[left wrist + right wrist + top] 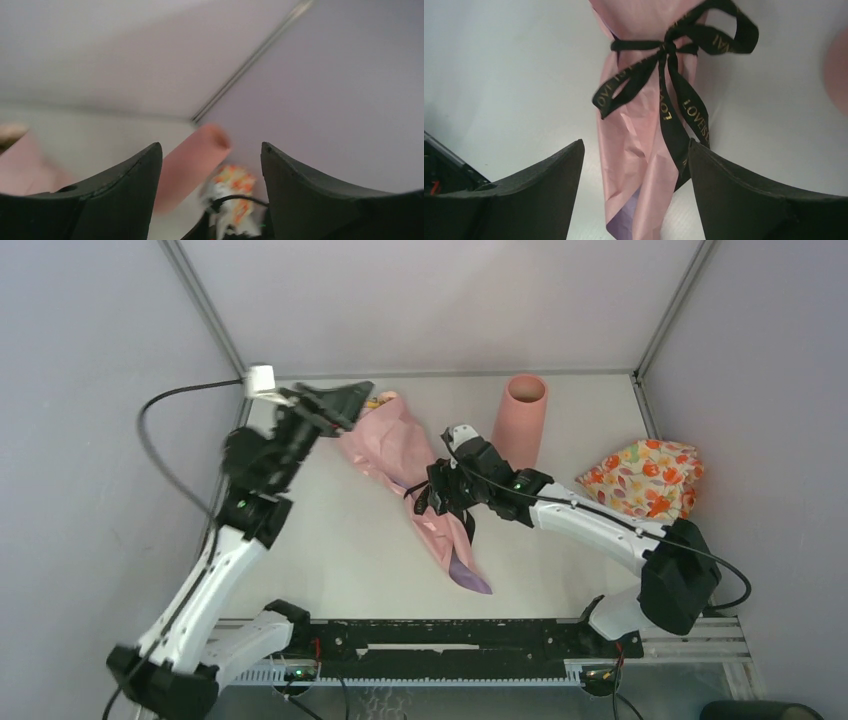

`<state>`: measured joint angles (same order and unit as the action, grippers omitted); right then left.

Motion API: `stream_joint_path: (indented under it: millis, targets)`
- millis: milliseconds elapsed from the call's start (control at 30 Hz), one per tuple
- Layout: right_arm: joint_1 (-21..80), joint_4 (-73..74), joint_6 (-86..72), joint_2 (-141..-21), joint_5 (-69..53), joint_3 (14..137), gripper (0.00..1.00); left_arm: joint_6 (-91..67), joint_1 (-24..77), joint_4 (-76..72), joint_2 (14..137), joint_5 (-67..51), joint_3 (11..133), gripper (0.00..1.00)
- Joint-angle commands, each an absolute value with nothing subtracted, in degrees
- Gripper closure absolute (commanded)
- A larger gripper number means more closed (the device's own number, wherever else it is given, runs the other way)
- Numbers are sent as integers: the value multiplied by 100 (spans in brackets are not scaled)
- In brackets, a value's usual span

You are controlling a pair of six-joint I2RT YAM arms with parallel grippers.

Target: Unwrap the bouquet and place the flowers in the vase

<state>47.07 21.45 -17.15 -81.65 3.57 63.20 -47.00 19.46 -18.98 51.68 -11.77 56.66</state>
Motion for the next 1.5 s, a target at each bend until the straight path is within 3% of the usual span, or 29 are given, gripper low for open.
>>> stream_joint_path:
  millis: [0,167,500,633,767,1167,1467]
  targets:
    - [4709,1605,-2039,-8427,427,6026,17,-3295,2738,670,6090,803,5940,24]
    - [4714,1390,-2077,-8814,353,5974,24,-3975,2894,562,6753,336,5375,27]
    - [4425,1150,-1803,-9198,383,5971,34,-3667,3168,861,6680,987,4872,27]
    - [4342,1126,-1771,-9254,291,5969,48,-3664,3192,908,6596,1052,4686,27]
    - [4367,1102,-1725,-9281,288,5974,56,-3683,3231,913,6623,1101,4623,27]
    - [4367,1143,-1635,-9122,344,5969,100,-3715,3353,883,6925,1207,4660,27]
    - [4529,1366,-1554,-8607,468,6265,100,-3411,3366,670,7626,1605,5070,27]
